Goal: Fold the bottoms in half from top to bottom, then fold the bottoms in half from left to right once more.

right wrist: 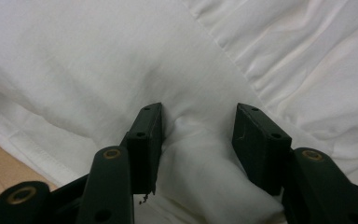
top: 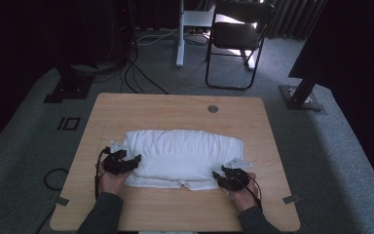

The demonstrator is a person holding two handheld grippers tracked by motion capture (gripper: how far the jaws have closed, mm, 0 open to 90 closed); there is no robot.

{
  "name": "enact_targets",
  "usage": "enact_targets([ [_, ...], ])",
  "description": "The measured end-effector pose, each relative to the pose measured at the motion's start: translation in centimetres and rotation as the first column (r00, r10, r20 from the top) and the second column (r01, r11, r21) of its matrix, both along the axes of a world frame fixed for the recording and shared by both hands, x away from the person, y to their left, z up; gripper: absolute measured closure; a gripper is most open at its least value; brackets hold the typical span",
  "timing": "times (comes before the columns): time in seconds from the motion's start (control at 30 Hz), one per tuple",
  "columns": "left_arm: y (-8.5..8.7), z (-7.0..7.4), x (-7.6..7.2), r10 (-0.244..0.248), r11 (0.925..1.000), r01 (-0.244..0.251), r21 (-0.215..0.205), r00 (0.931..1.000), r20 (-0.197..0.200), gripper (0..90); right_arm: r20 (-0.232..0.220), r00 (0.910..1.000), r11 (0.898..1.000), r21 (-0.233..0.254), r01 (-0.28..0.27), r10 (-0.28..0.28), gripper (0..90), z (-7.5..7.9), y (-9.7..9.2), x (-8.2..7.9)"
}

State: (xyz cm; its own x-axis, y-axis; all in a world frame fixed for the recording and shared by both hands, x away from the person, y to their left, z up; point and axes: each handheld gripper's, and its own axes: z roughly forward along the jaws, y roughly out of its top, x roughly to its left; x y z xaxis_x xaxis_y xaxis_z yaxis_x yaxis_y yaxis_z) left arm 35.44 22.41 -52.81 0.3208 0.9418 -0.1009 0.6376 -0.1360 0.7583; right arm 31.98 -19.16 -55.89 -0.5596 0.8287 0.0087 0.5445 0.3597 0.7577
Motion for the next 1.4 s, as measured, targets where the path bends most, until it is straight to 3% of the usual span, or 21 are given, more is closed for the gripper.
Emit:
enact_targets([
  [0.1, 0.2, -0.3, 0.4, 0.027, 0.9996, -0.027, -0.012, 0.9996, 0.002, 30.1, 0.001, 1.0000, 1.000, 0.000, 0.000, 0.000, 51.7, 0.0, 0.0, 0.0],
  [0.13, 0.6, -0.8, 0.9, 0.049, 0.9987, -0.050, -0.007, 0.9984, -0.027, 29.6, 0.003, 1.0000, 1.000, 0.001, -0.002, 0.002, 51.7, 0.0, 0.0, 0.0],
  [0.23, 1.1, -1.4, 1.4, 0.087, 0.9961, -0.088, -0.008, 0.9949, -0.050, 25.9, 0.004, 1.0000, 1.000, 0.001, -0.003, 0.003, 51.6, 0.0, 0.0, 0.0],
  [0.33, 1.4, -1.5, 1.6, 0.120, 0.9927, -0.120, 0.004, 0.9916, -0.048, 21.8, 0.004, 1.0000, 1.000, 0.001, -0.003, 0.003, 51.6, 0.0, 0.0, 0.0],
  [0.4, 1.7, -2.0, 1.9, 0.142, 0.9898, -0.141, 0.022, 0.9872, -0.072, 16.6, 0.003, 1.0000, 1.000, 0.002, -0.005, 0.005, 51.5, 0.0, 0.0, 0.0],
  [0.7, 1.6, -2.4, 2.0, 0.146, 0.9881, -0.142, 0.060, 0.9870, -0.068, 12.6, 0.005, 1.0000, 1.000, 0.007, -0.007, 0.006, 51.0, -0.1, -0.1, 0.0],
  [0.9, 0.5, -2.5, 1.9, 0.100, 0.9909, -0.094, 0.096, 0.9931, -0.061, 13.2, 0.007, 1.0000, 1.000, 0.009, -0.007, 0.007, 50.3, -0.1, -0.1, -0.1],
  [1.13, -0.6, -2.3, 1.8, 0.156, 0.9805, -0.144, 0.133, 0.9844, -0.081, 15.8, 0.009, 0.9999, 1.000, 0.008, -0.008, 0.008, 49.8, -0.1, 0.0, -0.1],
  [1.27, -0.7, -2.1, 1.5, 0.136, 0.9828, -0.124, 0.136, 0.9873, -0.082, 24.1, 0.010, 0.9999, 1.000, 0.009, -0.010, 0.010, 49.6, -0.1, -0.1, -0.1],
  [1.37, -0.9, -1.9, 1.2, 0.079, 0.9905, -0.070, 0.118, 0.9940, -0.075, 44.7, 0.010, 0.9999, 1.000, 0.011, -0.013, 0.013, 49.4, -0.1, -0.1, -0.1],
  [1.4, -0.9, -1.8, 1.1, 0.058, 0.9933, -0.050, 0.104, 0.9956, -0.074, 56.4, 0.009, 0.9999, 1.000, 0.011, -0.013, 0.013, 49.3, -0.1, -0.1, -0.2],
])
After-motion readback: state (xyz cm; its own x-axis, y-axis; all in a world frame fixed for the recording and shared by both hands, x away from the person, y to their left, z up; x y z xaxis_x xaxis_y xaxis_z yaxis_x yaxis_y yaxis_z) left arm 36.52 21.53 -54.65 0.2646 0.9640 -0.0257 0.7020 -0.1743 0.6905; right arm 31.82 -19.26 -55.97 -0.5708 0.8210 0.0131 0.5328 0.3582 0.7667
